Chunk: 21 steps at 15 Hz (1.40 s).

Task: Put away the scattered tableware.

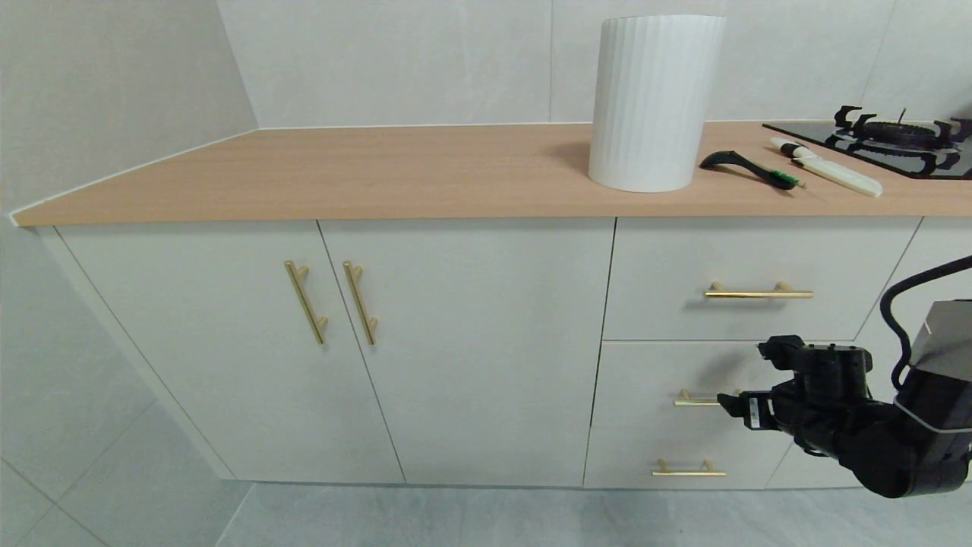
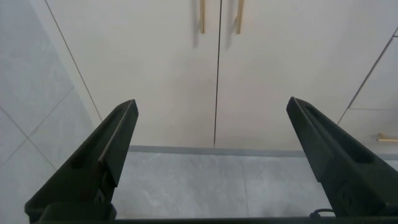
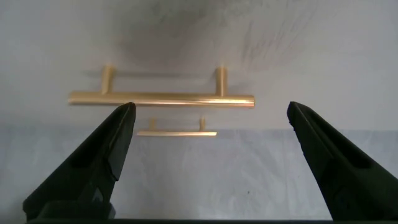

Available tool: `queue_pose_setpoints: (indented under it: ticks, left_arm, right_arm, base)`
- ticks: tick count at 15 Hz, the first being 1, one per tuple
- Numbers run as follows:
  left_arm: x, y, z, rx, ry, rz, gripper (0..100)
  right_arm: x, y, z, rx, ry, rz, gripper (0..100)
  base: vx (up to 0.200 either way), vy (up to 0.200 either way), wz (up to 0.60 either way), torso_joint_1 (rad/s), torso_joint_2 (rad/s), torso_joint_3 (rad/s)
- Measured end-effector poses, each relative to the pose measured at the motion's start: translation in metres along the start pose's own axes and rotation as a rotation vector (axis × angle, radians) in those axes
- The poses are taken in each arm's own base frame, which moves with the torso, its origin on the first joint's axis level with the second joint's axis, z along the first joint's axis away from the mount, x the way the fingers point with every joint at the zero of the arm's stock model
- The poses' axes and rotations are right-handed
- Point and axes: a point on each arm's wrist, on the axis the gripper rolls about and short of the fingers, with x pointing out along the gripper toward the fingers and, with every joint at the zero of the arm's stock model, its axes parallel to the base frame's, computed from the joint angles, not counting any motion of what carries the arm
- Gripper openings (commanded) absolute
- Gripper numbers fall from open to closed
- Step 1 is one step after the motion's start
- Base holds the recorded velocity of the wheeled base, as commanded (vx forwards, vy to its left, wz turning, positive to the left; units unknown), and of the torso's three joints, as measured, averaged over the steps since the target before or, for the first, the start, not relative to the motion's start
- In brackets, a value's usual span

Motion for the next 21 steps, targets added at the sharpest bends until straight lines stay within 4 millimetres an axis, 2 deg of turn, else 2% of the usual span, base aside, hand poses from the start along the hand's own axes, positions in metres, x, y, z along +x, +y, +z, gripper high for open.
queue_pose_setpoints:
  ticks: [4, 10, 17, 21]
  left_arm:
    - [0.000, 0.000, 0.000, 0.000, 0.000, 0.000, 100]
    - [0.000, 0.000, 0.000, 0.000, 0.000, 0.000, 100]
    - [0.000, 0.000, 0.000, 0.000, 0.000, 0.000, 100]
    - [0.000, 0.000, 0.000, 0.000, 0.000, 0.000, 100]
  right_arm:
    - [0.017, 0.009, -0.011, 0.045, 0.010, -0.021, 100]
    - [0.031, 0.012, -0.009, 0.075, -0.029, -0.070, 100]
    - [0.042, 0.014, -0.015, 0.077, -0.031, -0.085, 100]
    - [0.036, 0.013, -0.024, 0.061, 0.002, -0.085, 100]
  base:
    - [0.000, 0.000, 0.00, 0.000, 0.00, 0.000]
    - [0.000, 0.000, 0.00, 0.000, 0.00, 0.000]
    - [0.000, 0.000, 0.00, 0.000, 0.00, 0.000]
    - [0.000, 0.000, 0.00, 0.000, 0.00, 0.000]
